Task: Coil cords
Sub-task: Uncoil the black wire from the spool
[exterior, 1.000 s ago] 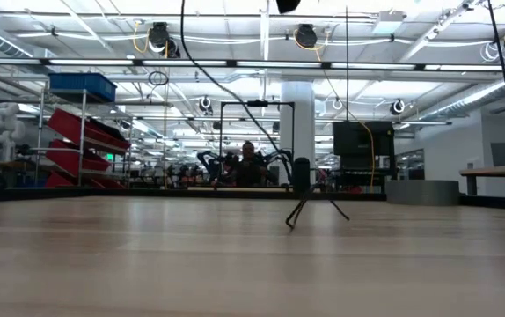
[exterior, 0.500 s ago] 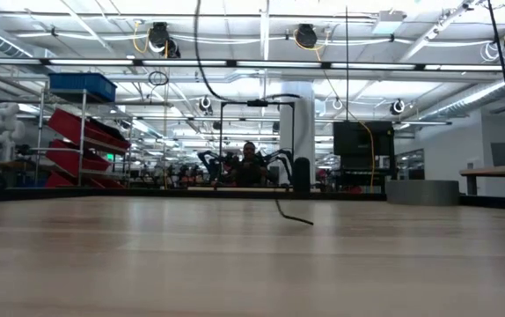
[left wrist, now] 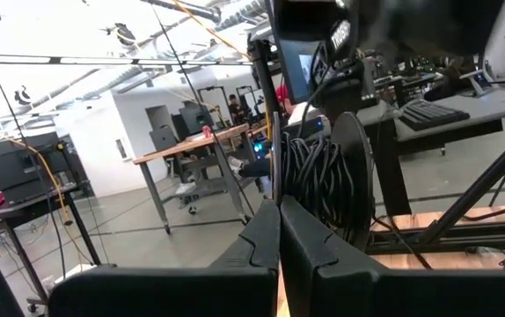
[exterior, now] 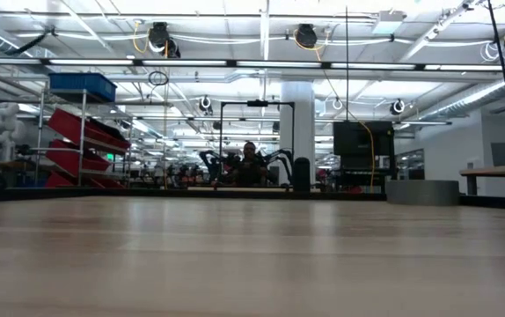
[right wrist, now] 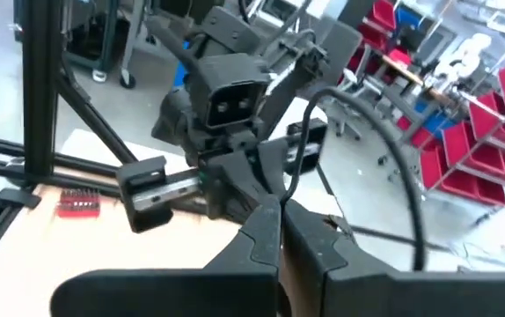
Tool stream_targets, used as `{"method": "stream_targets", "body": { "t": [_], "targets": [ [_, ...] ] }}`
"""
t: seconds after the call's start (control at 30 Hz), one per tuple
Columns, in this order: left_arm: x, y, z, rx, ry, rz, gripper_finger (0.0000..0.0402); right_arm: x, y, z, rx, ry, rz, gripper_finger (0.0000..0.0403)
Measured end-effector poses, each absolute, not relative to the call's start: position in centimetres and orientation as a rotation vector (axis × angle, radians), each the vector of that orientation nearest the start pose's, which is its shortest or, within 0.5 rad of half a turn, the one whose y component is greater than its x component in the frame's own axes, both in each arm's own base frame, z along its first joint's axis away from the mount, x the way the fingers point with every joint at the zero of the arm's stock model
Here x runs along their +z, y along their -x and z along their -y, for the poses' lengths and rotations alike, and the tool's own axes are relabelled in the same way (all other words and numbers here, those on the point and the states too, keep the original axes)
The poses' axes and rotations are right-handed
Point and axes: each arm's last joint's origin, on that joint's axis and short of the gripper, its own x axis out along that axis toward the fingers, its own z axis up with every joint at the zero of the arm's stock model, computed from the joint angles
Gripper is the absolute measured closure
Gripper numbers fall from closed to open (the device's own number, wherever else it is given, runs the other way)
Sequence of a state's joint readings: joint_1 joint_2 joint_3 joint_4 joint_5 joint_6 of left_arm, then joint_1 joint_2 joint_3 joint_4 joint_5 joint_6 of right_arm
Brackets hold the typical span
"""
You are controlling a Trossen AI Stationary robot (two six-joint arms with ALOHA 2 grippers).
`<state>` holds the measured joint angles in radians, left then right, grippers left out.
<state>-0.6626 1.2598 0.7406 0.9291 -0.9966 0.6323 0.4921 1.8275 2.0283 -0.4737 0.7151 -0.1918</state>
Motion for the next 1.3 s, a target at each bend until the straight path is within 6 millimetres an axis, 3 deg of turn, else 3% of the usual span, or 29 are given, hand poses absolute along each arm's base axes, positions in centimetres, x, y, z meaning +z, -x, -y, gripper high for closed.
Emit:
{"method": "stream_targets", "body": {
  "t": [0.27, 0.63, 1.07, 1.3],
  "targets": [
    [31.8, -21.9, 14.0, 0.4, -0.32, 0.161, 0.0401, 46.3, -33.2, -16.4, -0.194, 0.292, -0.419, 0.0403],
    [31.8, -21.9, 14.0, 0.402, -0.318, 0.16, 0.0401, 45.4, -28.7, -15.3, -0.278, 0.195, -0.692, 0.0403],
    [31.8, -21.9, 14.0, 0.401, -0.318, 0.16, 0.0401, 39.3, -28.6, -15.3, -0.459, 0.186, -0.941, 0.0403],
    [31.8, -21.9, 14.0, 0.402, -0.313, 0.161, 0.0401, 34.6, -29.0, -15.6, -0.532, 0.22, -1.029, 0.0403]
  ]
}}
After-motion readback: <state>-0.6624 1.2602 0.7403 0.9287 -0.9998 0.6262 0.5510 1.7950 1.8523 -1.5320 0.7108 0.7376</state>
